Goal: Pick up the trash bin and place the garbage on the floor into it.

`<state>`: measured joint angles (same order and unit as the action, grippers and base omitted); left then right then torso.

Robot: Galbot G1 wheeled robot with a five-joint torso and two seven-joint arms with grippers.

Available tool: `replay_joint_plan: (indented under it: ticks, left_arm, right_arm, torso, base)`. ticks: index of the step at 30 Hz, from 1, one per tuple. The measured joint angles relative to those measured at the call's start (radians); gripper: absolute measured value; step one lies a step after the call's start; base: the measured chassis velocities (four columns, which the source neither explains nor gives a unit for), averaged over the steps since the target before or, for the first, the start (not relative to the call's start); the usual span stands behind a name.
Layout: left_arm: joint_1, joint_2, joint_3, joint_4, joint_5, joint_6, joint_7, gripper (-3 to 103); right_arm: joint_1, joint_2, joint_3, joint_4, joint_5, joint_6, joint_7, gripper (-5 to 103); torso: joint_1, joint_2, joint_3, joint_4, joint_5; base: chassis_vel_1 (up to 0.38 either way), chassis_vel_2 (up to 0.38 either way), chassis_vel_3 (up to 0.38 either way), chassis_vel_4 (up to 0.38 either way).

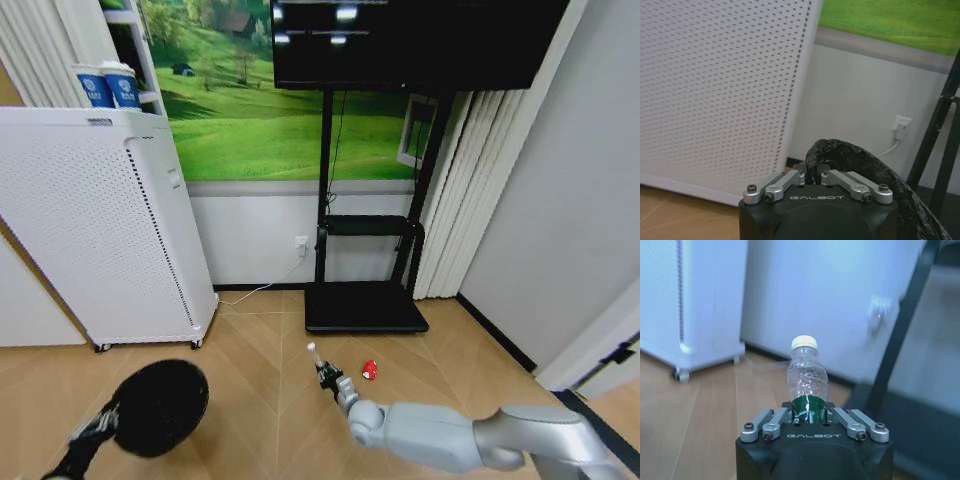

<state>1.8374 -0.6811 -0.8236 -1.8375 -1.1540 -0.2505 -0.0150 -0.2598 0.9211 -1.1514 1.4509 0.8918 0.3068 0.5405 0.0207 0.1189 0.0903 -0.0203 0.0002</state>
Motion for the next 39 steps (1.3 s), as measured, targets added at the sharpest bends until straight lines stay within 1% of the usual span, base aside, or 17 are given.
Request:
replay_joint_plan:
  ticks: [1,2,3,4,5,8,10,11,14,16,19,21,22,25,26,29,39]
  left_arm:
    - [-0.110,0.071,0.056,0.012,-0.051,0.037,-0.020,8]
    - [-0.160,0.104,0.085,0.018,-0.084,0.051,-0.031,8]
    - [-0.191,0.127,0.106,0.022,-0.109,0.060,-0.037,8]
    - [-0.191,0.127,0.106,0.022,-0.109,0.060,-0.037,8]
    - [-0.244,0.165,0.146,0.031,-0.149,0.078,-0.047,8]
    - [-0.296,0.201,0.203,0.060,-0.174,0.085,-0.054,8]
    - [-0.310,0.209,0.228,0.070,-0.179,0.088,-0.052,8]
    - [-0.329,0.211,0.266,0.086,-0.180,0.089,-0.049,8]
    - [-0.342,0.208,0.290,0.096,-0.180,0.089,-0.046,8]
    - [-0.393,0.195,0.356,0.129,-0.176,0.089,-0.043,8]
    - [-0.416,0.191,0.376,0.137,-0.179,0.088,-0.043,8]
    - [-0.451,0.185,0.402,0.144,-0.182,0.085,-0.043,8]
    - [-0.451,0.185,0.402,0.144,-0.182,0.085,-0.043,8]
    - [-0.456,0.179,0.408,0.131,-0.182,0.083,-0.043,8]
    - [-0.456,0.179,0.408,0.131,-0.182,0.083,-0.043,8]
    - [-0.424,0.174,0.386,0.095,-0.178,0.083,-0.042,8]
    - [-0.347,0.166,0.333,0.015,-0.160,0.081,-0.025,8]
  right_arm:
    - [0.016,-0.020,0.025,0.024,-0.052,0.037,-0.035,25]
    - [0.029,-0.027,0.034,0.036,-0.073,0.060,-0.057,25]
    - [0.041,-0.029,0.038,0.040,-0.083,0.078,-0.076,25]
    - [0.041,-0.029,0.038,0.040,-0.083,0.078,-0.076,25]
    - [0.072,-0.017,0.042,0.043,-0.093,0.114,-0.114,25]
    - [0.106,0.019,0.042,0.043,-0.109,0.170,-0.165,25]
    - [0.113,0.033,0.041,0.047,-0.120,0.190,-0.184,25]
    - [0.121,0.053,0.039,0.059,-0.133,0.207,-0.198,25]
    - [0.124,0.063,0.038,0.069,-0.135,0.210,-0.200,25]
    - [0.133,0.107,0.027,0.116,-0.126,0.216,-0.200,25]
    - [0.139,0.131,0.018,0.137,-0.109,0.216,-0.197,25]
    - [0.148,0.206,-0.004,0.157,-0.074,0.208,-0.179,25]
    - [0.148,0.206,-0.004,0.157,-0.074,0.208,-0.179,25]
    - [0.149,0.357,-0.044,0.096,-0.051,0.205,-0.152,25]
    - [0.149,0.357,-0.044,0.096,-0.051,0.205,-0.152,25]
    - [0.146,0.458,-0.087,-0.011,-0.045,0.215,-0.150,25]
    - [0.137,0.547,-0.123,-0.157,-0.034,0.226,-0.160,25]
  torso:
    - [0.000,0.000,0.000,-0.0005,-0.0013]
    - [0.000,0.000,0.000,-0.0011,-0.0011]
    - [0.000,0.000,0.000,-0.0012,0.0001]
    - [0.000,0.000,0.000,-0.0012,0.0001]
    - [0.000,0.000,0.000,-0.0010,0.0003]
    - [0.000,0.000,0.000,0.0001,-0.0003]
    - [0.000,0.000,0.000,0.0004,0.0004]
    - [0.000,0.000,0.000,0.0009,-0.0009]
    - [0.000,0.000,0.000,0.0009,-0.0009]
    - [0.000,0.000,0.000,0.0002,-0.0007]
    - [0.000,0.000,0.000,0.0002,-0.0007]
    - [0.000,0.000,0.000,-0.0002,-0.0008]
    - [0.000,0.000,0.000,-0.0002,-0.0008]
    - [0.000,0.000,0.000,0.0002,-0.0006]
    - [0.000,0.000,0.000,0.0002,-0.0006]
    - [0.000,0.000,0.000,0.0005,-0.0007]
    - [0.000,0.000,0.000,0.0002,-0.0005]
  base:
    - [0.000,0.000,0.000,0.000]
    - [0.000,0.000,0.000,0.000]
    - [0.000,0.000,0.000,0.000]
    - [0.000,0.000,0.000,0.000]
    - [0.000,0.000,0.000,0.000]
    - [0.000,0.000,0.000,0.000]
    - [0.000,0.000,0.000,0.000]
    - [0.000,0.000,0.000,0.000]
    - [0.000,0.000,0.000,0.000]
    - [0.000,0.000,0.000,0.000]
    - [0.000,0.000,0.000,0.000]
    - [0.000,0.000,0.000,0.000]
    - [0.000,0.000,0.000,0.000]
    - [0.000,0.000,0.000,0.000]
    - [0.000,0.000,0.000,0.000]
    - [0.000,0.000,0.000,0.000]
    - [0.000,0.000,0.000,0.000]
